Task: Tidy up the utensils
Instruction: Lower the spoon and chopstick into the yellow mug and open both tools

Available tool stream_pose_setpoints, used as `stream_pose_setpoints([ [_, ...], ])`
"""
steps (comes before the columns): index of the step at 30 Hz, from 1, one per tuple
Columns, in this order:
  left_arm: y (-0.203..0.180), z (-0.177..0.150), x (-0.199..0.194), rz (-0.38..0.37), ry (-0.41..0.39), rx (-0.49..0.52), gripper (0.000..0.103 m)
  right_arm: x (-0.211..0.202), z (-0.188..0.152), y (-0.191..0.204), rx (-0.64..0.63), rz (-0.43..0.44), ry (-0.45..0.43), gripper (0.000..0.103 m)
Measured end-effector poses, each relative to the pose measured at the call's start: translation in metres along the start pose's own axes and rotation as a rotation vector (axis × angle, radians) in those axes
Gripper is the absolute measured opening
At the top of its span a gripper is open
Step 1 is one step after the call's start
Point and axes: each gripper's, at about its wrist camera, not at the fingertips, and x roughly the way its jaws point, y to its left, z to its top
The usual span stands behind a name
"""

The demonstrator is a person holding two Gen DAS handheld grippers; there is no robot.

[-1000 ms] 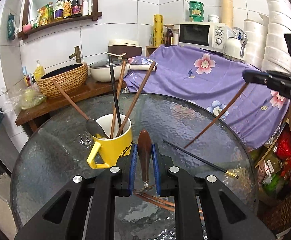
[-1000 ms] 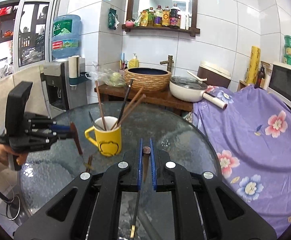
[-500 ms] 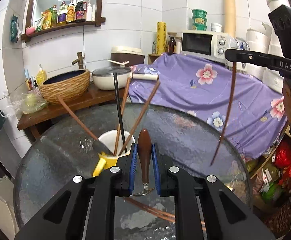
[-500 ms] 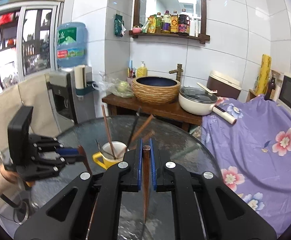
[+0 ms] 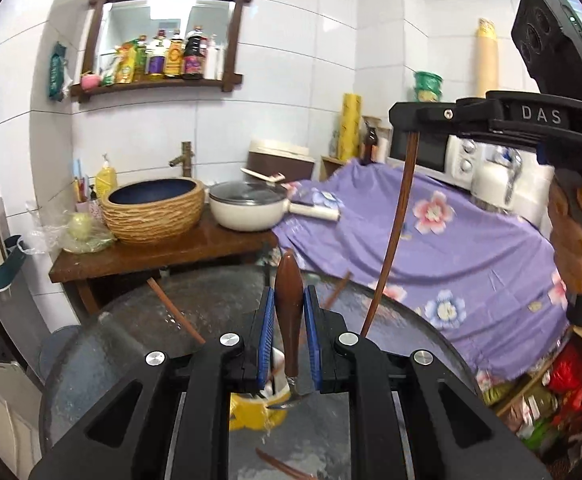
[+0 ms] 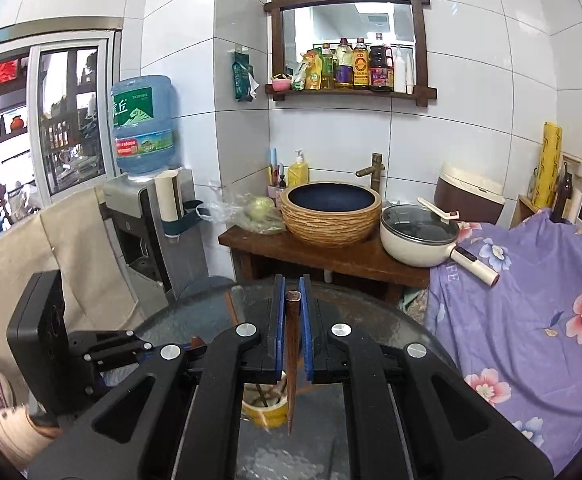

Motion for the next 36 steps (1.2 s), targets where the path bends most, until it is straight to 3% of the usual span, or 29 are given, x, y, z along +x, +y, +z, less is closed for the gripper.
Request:
stream_pose_setpoints([
  [10,0.024,0.007,0.028,0.038,-0.005,-0.082,0.015,0.047,0.011,0.005,0.052,0.003,-0.001,0.008],
  [19,0.034,-0.009,0.055,0.058,0.076,-0.095,0.015,0.089,-0.027,0.002,0.065,-0.001,0.073,0.008],
  [32,0.039,-0.043,0.086,0.077,0.191,-0.089,0.015,0.110,-0.077,-0.003,0.050,-0.017,0.138,0.008],
  [33,0.038,-0.046,0.085,0.089,0.189,-0.077,0.017,0.110,-0.080,-0.003,0.045,-0.018,0.139,0.011],
  [34,0.037,-0.048,0.083,0.094,0.184,-0.072,0.022,0.110,-0.083,-0.004,0.042,-0.022,0.138,0.022],
  [35,0.037,-0.049,0.080,0.094,0.172,-0.075,0.033,0.109,-0.085,-0.005,0.046,-0.026,0.136,0.033],
  [36,0.039,-0.049,0.075,0.092,0.157,-0.087,0.043,0.106,-0.088,-0.007,0.062,-0.029,0.123,0.057],
])
